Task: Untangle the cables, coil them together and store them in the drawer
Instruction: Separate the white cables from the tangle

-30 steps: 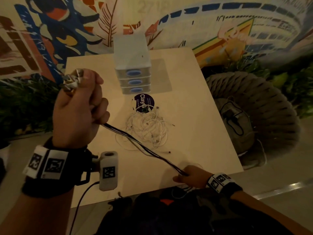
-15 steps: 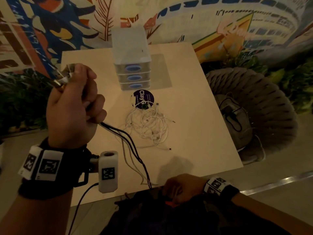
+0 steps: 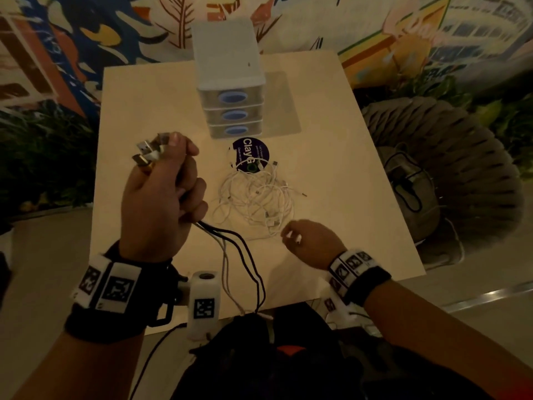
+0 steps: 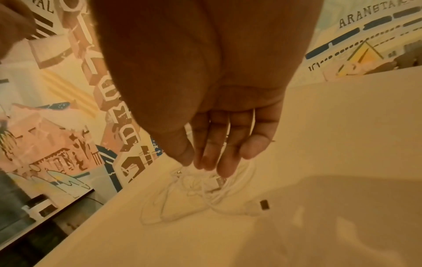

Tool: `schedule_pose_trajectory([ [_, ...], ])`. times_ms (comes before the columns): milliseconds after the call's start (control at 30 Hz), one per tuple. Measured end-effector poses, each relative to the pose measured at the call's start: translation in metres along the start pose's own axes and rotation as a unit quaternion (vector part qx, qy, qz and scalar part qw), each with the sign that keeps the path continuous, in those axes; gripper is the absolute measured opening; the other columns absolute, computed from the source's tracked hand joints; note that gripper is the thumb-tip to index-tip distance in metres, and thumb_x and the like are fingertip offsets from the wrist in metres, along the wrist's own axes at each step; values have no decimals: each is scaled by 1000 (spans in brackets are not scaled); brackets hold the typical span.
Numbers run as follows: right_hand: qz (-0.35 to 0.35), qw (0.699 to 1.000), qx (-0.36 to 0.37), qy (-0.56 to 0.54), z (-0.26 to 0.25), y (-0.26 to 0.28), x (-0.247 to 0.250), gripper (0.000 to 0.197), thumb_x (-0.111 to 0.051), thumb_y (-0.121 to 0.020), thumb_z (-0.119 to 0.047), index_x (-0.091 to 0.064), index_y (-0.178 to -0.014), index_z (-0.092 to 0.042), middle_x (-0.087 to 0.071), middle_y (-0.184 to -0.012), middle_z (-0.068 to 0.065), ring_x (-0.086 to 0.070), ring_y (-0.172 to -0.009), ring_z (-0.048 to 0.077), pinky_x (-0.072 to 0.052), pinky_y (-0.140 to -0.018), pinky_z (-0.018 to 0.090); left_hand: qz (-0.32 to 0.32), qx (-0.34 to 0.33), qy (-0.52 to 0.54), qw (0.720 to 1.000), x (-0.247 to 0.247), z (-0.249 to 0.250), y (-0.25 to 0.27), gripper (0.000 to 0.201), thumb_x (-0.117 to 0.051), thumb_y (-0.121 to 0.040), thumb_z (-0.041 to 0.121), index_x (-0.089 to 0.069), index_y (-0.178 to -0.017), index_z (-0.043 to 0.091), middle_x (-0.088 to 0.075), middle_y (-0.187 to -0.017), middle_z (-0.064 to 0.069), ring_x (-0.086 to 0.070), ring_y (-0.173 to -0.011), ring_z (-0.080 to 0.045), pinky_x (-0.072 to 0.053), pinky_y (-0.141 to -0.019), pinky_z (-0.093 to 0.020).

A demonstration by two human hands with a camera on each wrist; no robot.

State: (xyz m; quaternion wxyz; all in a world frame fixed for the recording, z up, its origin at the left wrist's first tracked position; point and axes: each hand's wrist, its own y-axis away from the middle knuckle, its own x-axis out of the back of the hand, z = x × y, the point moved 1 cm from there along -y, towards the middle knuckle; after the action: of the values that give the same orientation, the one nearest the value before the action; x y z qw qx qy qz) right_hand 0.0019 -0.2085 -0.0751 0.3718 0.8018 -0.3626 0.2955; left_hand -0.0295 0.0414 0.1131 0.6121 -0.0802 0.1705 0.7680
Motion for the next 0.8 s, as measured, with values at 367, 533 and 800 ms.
schedule_pose_trajectory([
  [367, 5, 997, -53, 64, -7, -76, -13, 24, -59, -96, -43, -62, -113, -27, -69, -111, -2, -63, -104, 24, -51, -87, 36, -18, 1, -58, 998, 18, -28, 13, 26, -42, -105, 28, -52, -89, 11, -26, -58, 1, -20, -42, -11, -24, -42, -18],
  [533, 84, 995, -21, -48, -11, -69, 3, 29, -64, -97, -33, -64, -124, -23, -71, -103, -3, -65, -97, 20, -48, -88, 32, 27, 55, -89, 994, 40, -59, 2, 27, -42, -107, 28, -55, -91, 11, -23, -59, 0, -18, -43, -11, -22, -42, -19],
  [800, 118, 981, 62, -144, -16, -46, 18, 17, -65, -97, -36, -67, -105, -21, -67, -95, -7, -63, -85, 12, -51, -80, 30, 57, 169, -175, 968, 42, -116, -27, 31, -49, -106, 35, -67, -100, 10, -36, -57, 1, -24, -46, -15, -24, -44, -24],
])
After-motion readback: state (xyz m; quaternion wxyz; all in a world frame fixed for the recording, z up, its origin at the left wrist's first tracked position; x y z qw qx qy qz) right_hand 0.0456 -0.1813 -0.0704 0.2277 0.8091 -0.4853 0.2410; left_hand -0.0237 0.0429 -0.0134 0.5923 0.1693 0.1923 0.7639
